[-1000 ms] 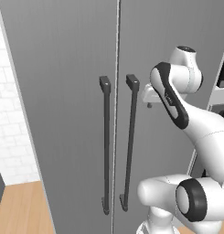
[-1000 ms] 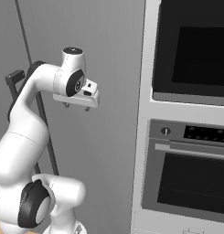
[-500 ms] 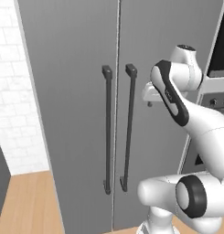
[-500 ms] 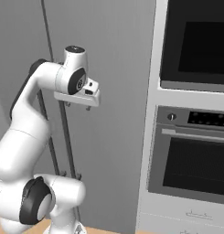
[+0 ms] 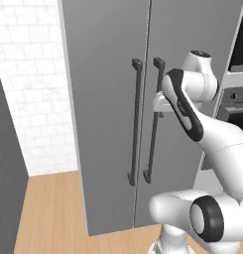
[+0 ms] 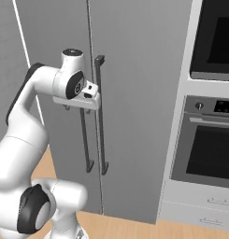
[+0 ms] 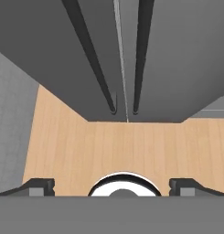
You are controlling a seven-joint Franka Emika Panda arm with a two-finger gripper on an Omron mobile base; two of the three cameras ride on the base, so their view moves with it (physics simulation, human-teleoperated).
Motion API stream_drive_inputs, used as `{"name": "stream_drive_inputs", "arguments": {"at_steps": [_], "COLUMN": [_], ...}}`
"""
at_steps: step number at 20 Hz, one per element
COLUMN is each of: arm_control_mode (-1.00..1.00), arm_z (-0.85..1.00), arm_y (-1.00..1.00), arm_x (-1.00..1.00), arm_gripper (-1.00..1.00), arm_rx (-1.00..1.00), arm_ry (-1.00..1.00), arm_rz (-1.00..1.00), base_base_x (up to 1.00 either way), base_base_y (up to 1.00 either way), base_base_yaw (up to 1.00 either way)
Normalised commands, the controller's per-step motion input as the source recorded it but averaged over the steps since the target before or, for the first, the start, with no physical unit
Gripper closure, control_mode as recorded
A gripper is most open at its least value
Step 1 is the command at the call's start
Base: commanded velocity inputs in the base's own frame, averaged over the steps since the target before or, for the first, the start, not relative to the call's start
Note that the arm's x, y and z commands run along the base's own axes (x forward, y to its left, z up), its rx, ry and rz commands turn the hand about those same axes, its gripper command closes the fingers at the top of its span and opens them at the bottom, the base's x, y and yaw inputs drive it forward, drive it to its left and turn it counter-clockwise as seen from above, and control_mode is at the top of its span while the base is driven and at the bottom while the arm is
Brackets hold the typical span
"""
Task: Take the strawberry from the fridge and place it on top of the pancake, located on the dining counter.
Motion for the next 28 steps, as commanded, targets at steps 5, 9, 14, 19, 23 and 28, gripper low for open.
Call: {"name": "stream_drive_inputs", "arguments": {"at_steps": [5,9,14,19,23,28], "arm_control_mode": [1.00,1.00,1.00,1.00,1.00,1.00], "arm_z": [0.00,0.00,0.00,0.00,0.00,0.00], "arm_y": [0.00,0.00,0.00,0.00,0.00,0.00], "arm_x": [0.00,0.00,0.00,0.00,0.00,0.00], "arm_gripper": [-1.00,-1.00,-1.00,-1.00,-1.00,-1.00], "arm_rx": [0.00,0.00,0.00,0.00,0.00,0.00], "arm_ry": [0.00,0.00,0.00,0.00,0.00,0.00], "arm_rz": [0.00,0.00,0.00,0.00,0.00,0.00], "base_base_x": [-0.11,0.00,-0.04,-0.21,-0.16,-0.17], "base_base_y": [-0.13,0.12,0.00,0.00,0.00,0.00], "base_base_yaw": [0.00,0.00,0.00,0.00,0.00,0.00]}}
